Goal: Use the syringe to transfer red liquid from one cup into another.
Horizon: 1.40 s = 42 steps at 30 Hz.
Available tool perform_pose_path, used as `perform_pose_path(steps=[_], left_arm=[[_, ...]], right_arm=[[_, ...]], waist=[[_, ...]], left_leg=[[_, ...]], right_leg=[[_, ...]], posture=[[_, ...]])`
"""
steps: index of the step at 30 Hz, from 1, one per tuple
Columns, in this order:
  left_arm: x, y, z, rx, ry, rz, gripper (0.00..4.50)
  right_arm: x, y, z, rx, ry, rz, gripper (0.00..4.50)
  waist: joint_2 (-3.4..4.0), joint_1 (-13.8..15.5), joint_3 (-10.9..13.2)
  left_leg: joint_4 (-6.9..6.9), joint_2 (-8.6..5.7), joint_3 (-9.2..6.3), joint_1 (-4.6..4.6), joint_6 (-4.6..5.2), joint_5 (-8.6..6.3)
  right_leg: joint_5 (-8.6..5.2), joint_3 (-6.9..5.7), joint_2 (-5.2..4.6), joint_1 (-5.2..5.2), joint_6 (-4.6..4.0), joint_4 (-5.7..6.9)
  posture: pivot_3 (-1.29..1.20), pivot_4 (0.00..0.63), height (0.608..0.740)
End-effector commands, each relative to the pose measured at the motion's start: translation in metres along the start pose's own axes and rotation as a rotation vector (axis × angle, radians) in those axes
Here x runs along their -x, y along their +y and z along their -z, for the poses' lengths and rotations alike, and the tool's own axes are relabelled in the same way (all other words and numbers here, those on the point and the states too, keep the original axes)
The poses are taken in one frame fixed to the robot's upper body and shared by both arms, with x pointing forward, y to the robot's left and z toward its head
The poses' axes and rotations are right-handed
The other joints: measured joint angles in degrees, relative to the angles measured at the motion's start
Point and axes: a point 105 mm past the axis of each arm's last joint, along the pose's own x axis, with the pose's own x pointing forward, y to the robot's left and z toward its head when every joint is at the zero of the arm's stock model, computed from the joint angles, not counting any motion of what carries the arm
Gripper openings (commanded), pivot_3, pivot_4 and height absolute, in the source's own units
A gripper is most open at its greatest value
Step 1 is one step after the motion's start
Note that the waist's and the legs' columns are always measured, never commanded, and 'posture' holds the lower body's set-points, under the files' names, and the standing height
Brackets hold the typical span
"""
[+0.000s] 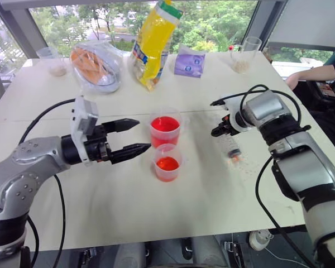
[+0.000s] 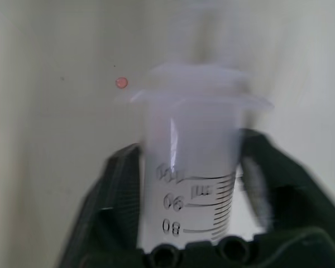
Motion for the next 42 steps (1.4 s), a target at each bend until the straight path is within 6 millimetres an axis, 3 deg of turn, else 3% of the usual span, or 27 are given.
perform_pose_path(steps=[1,5,7,11,17,22,27,33,39,42], left_arm=[[0.005,0.003,-0.012,-0.064,-0.018,-0.014,4.17],[0.008,0.008,-0.017,-0.088,-0.011,-0.016,4.17],[0.011,0.013,-0.020,-0.100,-0.007,-0.020,4.17],[0.010,0.023,-0.029,-0.121,-0.019,-0.024,4.17],[0.005,0.035,-0.049,-0.141,-0.048,0.009,4.17],[0.004,0.038,-0.056,-0.144,-0.056,0.024,4.17],[0.005,0.037,-0.061,-0.149,-0.061,0.025,4.17],[0.002,0.038,-0.069,-0.164,-0.067,0.018,4.17],[-0.006,0.042,-0.076,-0.181,-0.091,0.031,4.17],[-0.012,0.045,-0.079,-0.184,-0.103,0.037,4.17]], right_arm=[[0.002,0.009,-0.002,-0.035,0.002,-0.053,1.39],[0.015,0.007,-0.008,-0.057,-0.039,-0.053,1.39],[0.031,0.011,-0.020,-0.035,-0.110,-0.071,1.39],[0.084,0.023,-0.059,0.056,-0.408,-0.117,1.39],[0.163,0.072,-0.102,0.267,-0.926,-0.284,1.39],[0.182,0.119,-0.111,0.317,-1.217,-0.521,1.39],[0.178,0.134,-0.116,0.241,-1.351,-0.627,1.39],[0.130,0.137,-0.100,0.186,-1.411,-0.615,1.39],[0.100,0.142,-0.089,0.191,-1.410,-0.561,1.39],[0.093,0.144,-0.087,0.196,-1.415,-0.544,1.39]], waist=[[0.00,0.02,0.00],[0.01,0.15,0.00],[0.05,0.18,0.03],[0.15,0.48,0.10],[0.13,0.32,0.10],[0.12,0.08,0.09],[0.13,0.40,0.10],[0.07,0.34,0.06],[0.12,0.01,0.12],[0.12,0.06,0.12]], left_leg=[[0.00,0.00,0.00,0.00,0.00,0.00],[0.00,0.00,0.00,-0.02,0.00,0.00],[0.00,0.00,0.00,-0.04,0.00,0.00],[-0.02,-0.01,0.00,-0.14,0.00,0.00],[-0.05,-0.02,-0.02,-0.15,0.00,-0.01],[-0.07,0.01,-0.02,-0.10,-0.01,0.00],[-0.05,0.01,-0.03,-0.11,-0.02,0.01],[-0.05,-0.01,-0.09,-0.07,0.00,0.00],[-0.06,0.00,-0.08,-0.06,-0.06,0.03],[-0.06,0.00,-0.09,-0.04,-0.09,0.05]], right_leg=[[0.00,0.00,0.00,0.00,0.00,0.00],[0.00,-0.01,-0.01,-0.01,0.00,0.00],[0.00,-0.01,-0.01,-0.04,0.00,-0.01],[0.00,-0.02,-0.03,-0.15,0.00,-0.01],[0.00,-0.10,-0.02,-0.13,0.01,-0.02],[0.01,-0.11,0.01,-0.09,0.02,0.01],[0.01,-0.12,-0.05,-0.07,0.02,0.01],[0.01,-0.17,-0.07,0.06,0.02,-0.04],[0.01,-0.16,-0.01,-0.02,0.02,0.02],[0.01,-0.16,0.00,-0.01,0.02,0.03]], posture=[[0.00,0.150,0.740],[0.00,0.150,0.740],[0.00,0.150,0.740],[0.00,0.150,0.740],[0.00,0.150,0.740],[0.00,0.150,0.740],[0.00,0.150,0.740],[0.00,0.150,0.740],[0.00,0.150,0.740],[0.00,0.150,0.740]])
